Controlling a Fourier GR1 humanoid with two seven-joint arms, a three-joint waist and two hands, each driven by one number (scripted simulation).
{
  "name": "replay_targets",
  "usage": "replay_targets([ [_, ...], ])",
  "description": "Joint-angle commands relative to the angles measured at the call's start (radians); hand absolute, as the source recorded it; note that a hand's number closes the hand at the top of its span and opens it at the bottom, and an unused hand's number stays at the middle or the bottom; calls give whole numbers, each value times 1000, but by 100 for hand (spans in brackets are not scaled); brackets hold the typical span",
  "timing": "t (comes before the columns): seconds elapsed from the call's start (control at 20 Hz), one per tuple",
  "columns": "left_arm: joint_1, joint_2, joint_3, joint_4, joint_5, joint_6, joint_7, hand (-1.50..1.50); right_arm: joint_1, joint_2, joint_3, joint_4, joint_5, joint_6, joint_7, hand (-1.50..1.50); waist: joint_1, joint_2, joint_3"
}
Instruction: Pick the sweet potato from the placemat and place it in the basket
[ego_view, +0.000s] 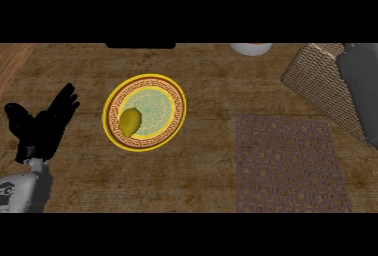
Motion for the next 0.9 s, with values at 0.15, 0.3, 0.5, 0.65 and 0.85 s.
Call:
replay_targets([
  [0.15, -6, 8, 13, 27, 3, -13, -29, 0, 60, -47, -70, 74, 51, -222, 41, 150, 2, 5, -1],
  [0.3, -11, -44, -43, -44, -28, 31, 36, 0, 59, -47, -141, 116, -55, -194, -48, -150, 9, 3, 0],
  [0.5, -25, -8, 3, 71, -6, -18, -52, 0, 6, -32, -136, 245, -37, -213, -130, -150, 16, 7, 0],
  [0.65, -50, 12, 14, 43, 8, -25, 4, 0, 24, -57, -177, 212, -123, -205, -266, -150, 13, 6, 0],
  [0.85, -8, 10, 25, 42, 2, -21, -35, 0, 28, -64, -209, 186, -161, -246, -285, -150, 10, 4, 0],
])
